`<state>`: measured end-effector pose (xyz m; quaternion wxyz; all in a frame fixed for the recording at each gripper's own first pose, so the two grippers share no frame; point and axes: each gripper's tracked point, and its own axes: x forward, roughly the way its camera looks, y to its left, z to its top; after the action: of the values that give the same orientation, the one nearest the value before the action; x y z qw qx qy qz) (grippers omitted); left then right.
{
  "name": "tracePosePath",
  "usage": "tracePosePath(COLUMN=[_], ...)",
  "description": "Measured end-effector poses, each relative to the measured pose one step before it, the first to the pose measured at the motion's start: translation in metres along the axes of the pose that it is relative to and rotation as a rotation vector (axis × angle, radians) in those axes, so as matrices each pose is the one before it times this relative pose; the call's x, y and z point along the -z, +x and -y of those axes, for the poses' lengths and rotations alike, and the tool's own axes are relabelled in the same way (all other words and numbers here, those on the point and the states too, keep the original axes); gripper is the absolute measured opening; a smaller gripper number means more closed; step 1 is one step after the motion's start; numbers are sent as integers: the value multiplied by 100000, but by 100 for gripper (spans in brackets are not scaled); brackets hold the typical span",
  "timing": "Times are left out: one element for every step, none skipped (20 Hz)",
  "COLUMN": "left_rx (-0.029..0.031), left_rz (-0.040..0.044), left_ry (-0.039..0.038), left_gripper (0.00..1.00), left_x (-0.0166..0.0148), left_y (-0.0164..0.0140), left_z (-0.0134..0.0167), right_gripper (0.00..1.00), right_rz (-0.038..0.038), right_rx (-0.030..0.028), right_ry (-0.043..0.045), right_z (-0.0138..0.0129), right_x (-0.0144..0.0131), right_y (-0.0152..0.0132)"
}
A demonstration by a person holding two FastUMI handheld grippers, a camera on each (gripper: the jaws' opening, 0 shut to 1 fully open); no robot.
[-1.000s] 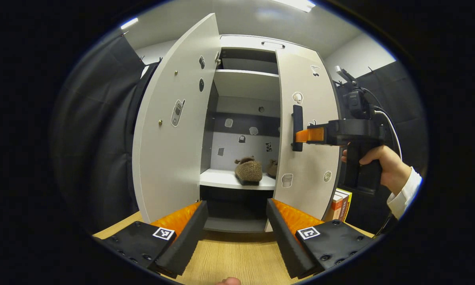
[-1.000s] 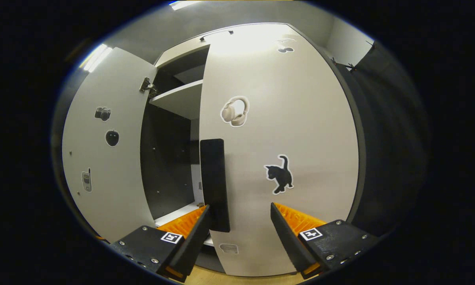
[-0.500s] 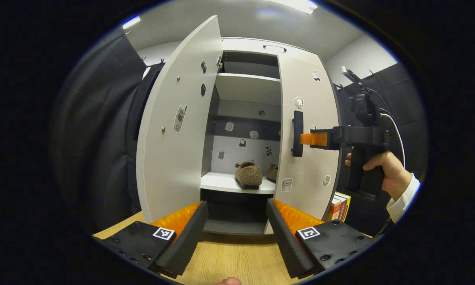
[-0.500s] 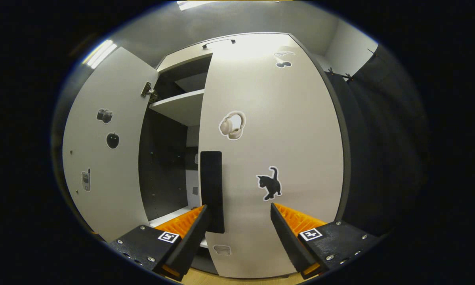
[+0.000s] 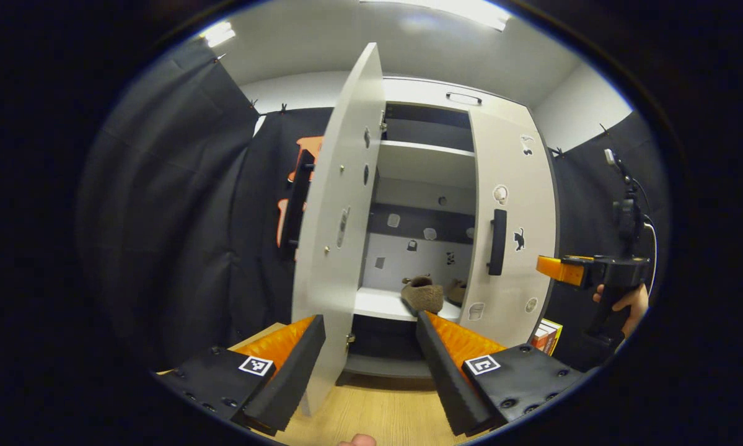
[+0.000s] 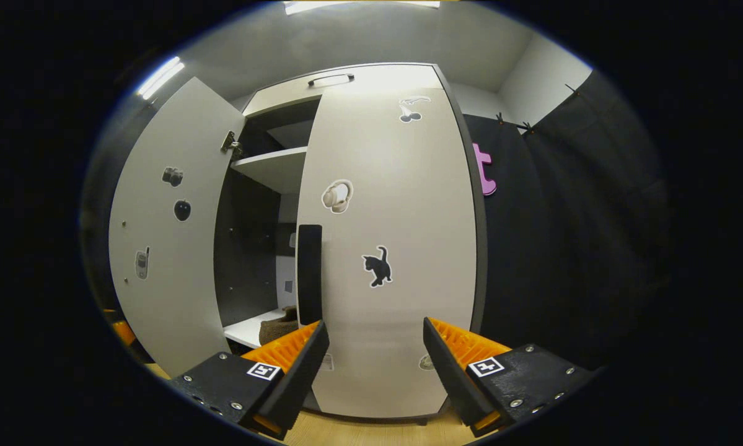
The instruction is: Grab one shoe with the right hand and put it into the shoe cabinet, grab the other shoe with the left hand and put it into the shoe cabinet; then close the right door with the right hand and the left door with the left hand.
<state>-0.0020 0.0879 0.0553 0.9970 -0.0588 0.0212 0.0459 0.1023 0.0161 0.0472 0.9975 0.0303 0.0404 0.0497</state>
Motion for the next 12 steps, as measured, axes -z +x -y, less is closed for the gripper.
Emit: tracePosePath(left_rx=[-3984, -4173, -3612, -3708, -4378, -3421, -2257, -248, 2752, 2692, 1602, 1304], left_rz=[535, 556, 951, 2793, 3125, 2808, 1931, 1168, 451, 73, -425, -615], left_ry=[777, 761, 420, 1033, 1549, 2092, 1608, 322, -701, -942, -891, -357], left_gripper=[94, 94, 93, 97, 96, 96, 100, 98, 96, 96, 94, 96], left_x=[-477, -512, -736, -1106, -1414, -1498, -1298, -854, -473, -91, 39, 188], left_y=[-336, -131, -42, 83, 435, 842, 1043, 1394, 1212, 882, 1108, 998], left_z=[-1612, -1761, -1659, -1807, -2087, -1769, -1040, -488, 523, 410, 222, 118], right_gripper=[94, 94, 94, 94, 94, 94, 94, 94, 94, 94, 94, 94], right_rz=[387, -779, 68, 378, 190, -157, -63, -42, -58, -119, -219, -370], right_rx=[415, 250, 854, 247, 235, 301, 337, 410, 170, -55, 288, 439], right_ry=[782, 922, 614, 525, 441, 113, -98, -98, 48, 47, -113, -252], right_z=[160, 128, 252, 128, 90, 159, 88, 170, 84, 61, 181, 167], right_x=[417, 504, 455, 264, 285, 257, 148, 45, -21, -29, -8, 46], right_y=[-415, -491, -446, -462, -526, -352, -326, -249, -221, -164, -177, -123])
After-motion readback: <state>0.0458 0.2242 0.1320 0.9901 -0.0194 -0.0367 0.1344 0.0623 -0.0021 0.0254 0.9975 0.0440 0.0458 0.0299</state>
